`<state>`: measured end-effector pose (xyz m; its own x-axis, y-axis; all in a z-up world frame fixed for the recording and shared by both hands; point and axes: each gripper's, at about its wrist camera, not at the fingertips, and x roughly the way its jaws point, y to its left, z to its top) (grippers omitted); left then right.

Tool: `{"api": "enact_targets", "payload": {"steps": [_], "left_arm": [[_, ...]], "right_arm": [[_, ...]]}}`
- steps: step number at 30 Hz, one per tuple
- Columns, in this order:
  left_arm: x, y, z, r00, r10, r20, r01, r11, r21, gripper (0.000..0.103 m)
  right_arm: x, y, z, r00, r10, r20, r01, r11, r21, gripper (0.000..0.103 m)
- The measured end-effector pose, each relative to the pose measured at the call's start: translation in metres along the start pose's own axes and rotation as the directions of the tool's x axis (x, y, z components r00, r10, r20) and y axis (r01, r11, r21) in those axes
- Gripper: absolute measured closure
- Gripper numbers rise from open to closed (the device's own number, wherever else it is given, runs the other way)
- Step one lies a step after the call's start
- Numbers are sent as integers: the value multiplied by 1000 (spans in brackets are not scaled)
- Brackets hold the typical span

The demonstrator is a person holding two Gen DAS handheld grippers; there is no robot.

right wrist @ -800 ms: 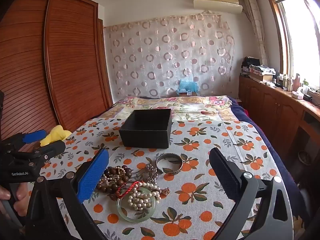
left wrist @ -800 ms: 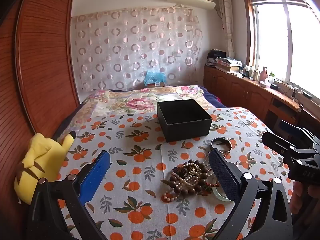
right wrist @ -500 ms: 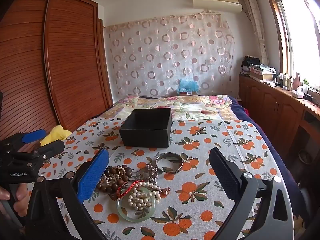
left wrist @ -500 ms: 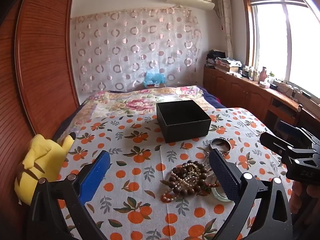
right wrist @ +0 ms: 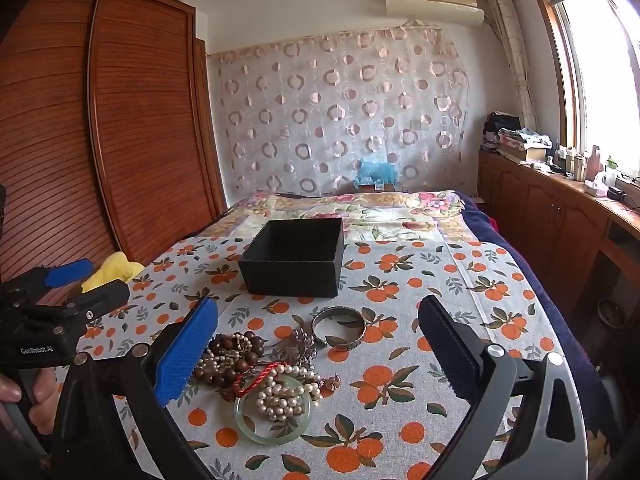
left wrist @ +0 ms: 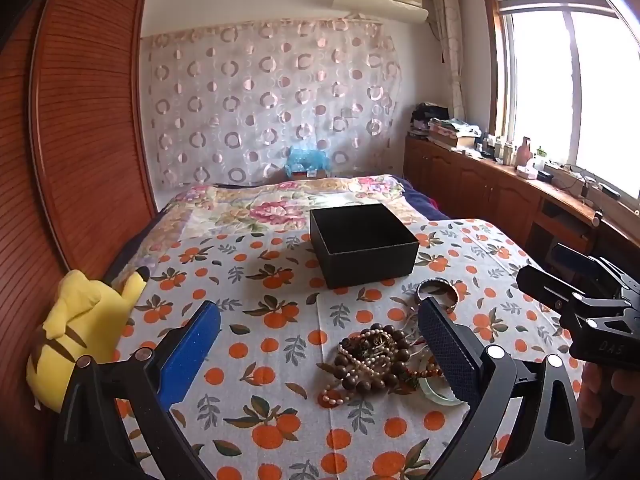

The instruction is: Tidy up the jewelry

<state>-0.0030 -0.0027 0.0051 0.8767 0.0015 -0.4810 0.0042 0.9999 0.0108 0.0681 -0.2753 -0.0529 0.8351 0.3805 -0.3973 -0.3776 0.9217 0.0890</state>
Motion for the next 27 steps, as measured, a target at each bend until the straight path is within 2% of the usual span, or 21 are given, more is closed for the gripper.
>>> {"api": "enact_targets", "payload": {"steps": [27], "left_arm": [[-4,-2,4,1000,-14,9,14,1000,-2,8]], "right_arm": [[-1,-1,-1,1000,3,2,-3,1000,4,2]]}}
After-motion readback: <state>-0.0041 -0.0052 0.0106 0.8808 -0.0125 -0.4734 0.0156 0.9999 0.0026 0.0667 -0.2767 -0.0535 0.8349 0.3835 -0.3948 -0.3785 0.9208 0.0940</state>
